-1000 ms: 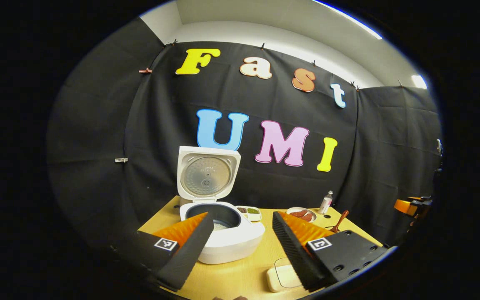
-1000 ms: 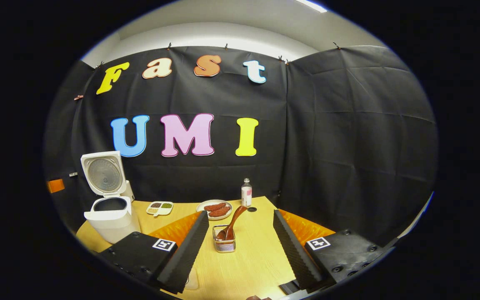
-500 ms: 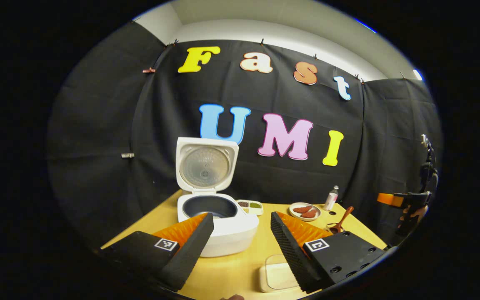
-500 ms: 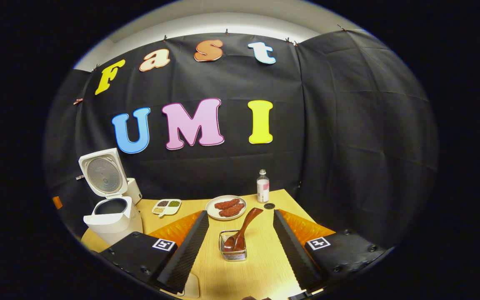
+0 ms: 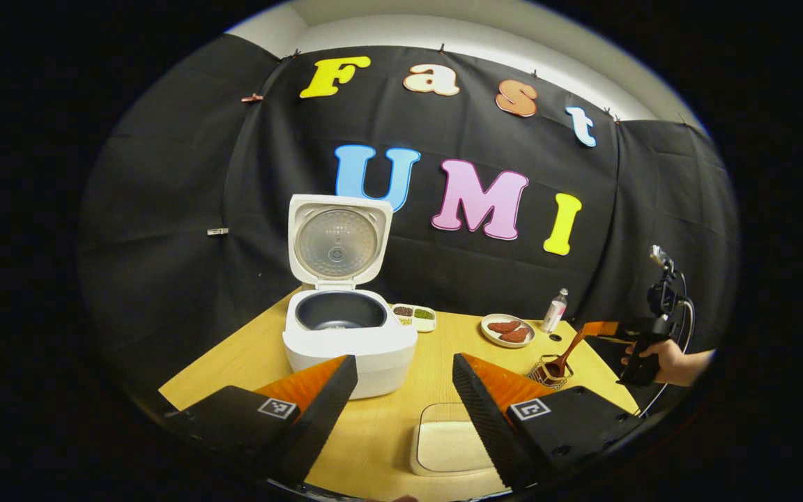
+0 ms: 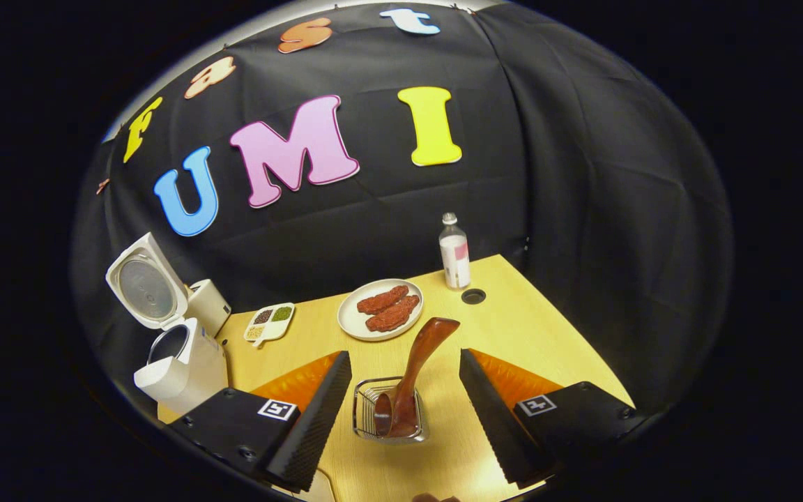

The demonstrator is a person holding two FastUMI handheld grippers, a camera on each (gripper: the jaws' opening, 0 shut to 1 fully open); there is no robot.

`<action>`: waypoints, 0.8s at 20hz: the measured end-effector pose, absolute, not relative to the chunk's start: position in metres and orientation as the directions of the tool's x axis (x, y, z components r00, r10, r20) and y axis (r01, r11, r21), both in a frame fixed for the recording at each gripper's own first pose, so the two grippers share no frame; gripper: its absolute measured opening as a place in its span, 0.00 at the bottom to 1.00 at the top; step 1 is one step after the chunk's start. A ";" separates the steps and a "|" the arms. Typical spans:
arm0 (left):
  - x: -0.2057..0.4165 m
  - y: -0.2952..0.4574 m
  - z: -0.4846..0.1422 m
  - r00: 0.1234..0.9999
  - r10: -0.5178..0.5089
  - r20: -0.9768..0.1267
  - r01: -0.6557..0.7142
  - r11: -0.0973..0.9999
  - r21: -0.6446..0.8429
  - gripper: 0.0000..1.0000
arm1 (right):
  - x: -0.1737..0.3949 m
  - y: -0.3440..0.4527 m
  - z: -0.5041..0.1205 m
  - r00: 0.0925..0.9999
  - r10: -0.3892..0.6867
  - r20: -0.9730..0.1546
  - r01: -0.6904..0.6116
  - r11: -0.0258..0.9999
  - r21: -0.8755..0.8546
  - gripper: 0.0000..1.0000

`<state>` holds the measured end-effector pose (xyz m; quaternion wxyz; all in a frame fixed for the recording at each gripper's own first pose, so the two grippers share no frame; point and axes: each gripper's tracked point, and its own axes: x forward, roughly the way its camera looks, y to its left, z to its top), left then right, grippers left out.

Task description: Close the left gripper, press the button to open the rice cooker; take a wooden spoon from the chopstick holder with the right hand, scoop a spoonful of rice and pour it into the rice cooker, then put the wooden spoon back into the chopstick holder.

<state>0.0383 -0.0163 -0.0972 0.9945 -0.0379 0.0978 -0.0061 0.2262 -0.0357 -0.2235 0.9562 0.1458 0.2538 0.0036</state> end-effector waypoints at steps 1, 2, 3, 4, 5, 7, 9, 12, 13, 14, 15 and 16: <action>0.039 -0.015 -0.099 0.981 0.001 -0.195 -0.016 0.997 -0.076 0.95 | 0.235 -0.036 -0.235 0.859 0.084 -0.505 0.079 0.953 0.292 0.99; 0.041 -0.014 -0.099 0.980 0.021 -0.197 -0.036 0.997 -0.073 0.95 | 0.241 -0.037 -0.246 0.847 0.090 -0.525 0.089 0.948 0.305 0.98; 0.042 -0.014 -0.100 0.979 0.039 -0.198 -0.054 0.996 -0.071 0.95 | 0.248 -0.038 -0.259 0.833 0.094 -0.545 0.102 0.943 0.318 0.99; 0.042 -0.015 -0.101 0.978 0.053 -0.202 -0.069 0.995 -0.071 0.95 | 0.253 -0.039 -0.271 0.818 0.100 -0.566 0.114 0.937 0.330 0.99; 0.042 -0.016 -0.103 0.976 0.067 -0.207 -0.083 0.994 -0.069 0.95 | 0.257 -0.039 -0.282 0.802 0.105 -0.588 0.128 0.931 0.341 0.99; 0.041 -0.019 -0.105 0.972 0.094 -0.214 -0.110 0.992 -0.061 0.95 | 0.266 -0.039 -0.300 0.784 0.118 -0.609 0.146 0.919 0.366 0.99; 0.040 -0.023 -0.106 0.970 0.120 -0.212 -0.133 0.990 -0.049 0.95 | 0.270 -0.036 -0.307 0.774 0.141 -0.617 0.149 0.907 0.394 0.99; 0.036 -0.032 -0.112 0.965 0.136 -0.223 -0.149 0.988 -0.044 0.95 | 0.278 -0.029 -0.310 0.773 0.170 -0.611 0.134 0.898 0.420 0.95; 0.035 -0.034 -0.114 0.964 0.141 -0.225 -0.154 0.987 -0.041 0.95 | 0.279 -0.026 -0.310 0.771 0.183 -0.610 0.127 0.894 0.429 0.92; 0.033 -0.036 -0.116 0.963 0.146 -0.228 -0.158 0.987 -0.036 0.95 | 0.279 -0.023 -0.310 0.770 0.193 -0.609 0.125 0.890 0.439 0.80; 0.032 -0.039 -0.118 0.962 0.149 -0.228 -0.161 0.987 -0.032 0.95 | 0.280 -0.022 -0.308 0.768 0.198 -0.609 0.127 0.885 0.448 0.76; 0.032 -0.041 -0.119 0.961 0.156 -0.228 -0.167 0.985 -0.032 0.95 | 0.281 -0.020 -0.308 0.771 0.198 -0.606 0.130 0.882 0.454 0.68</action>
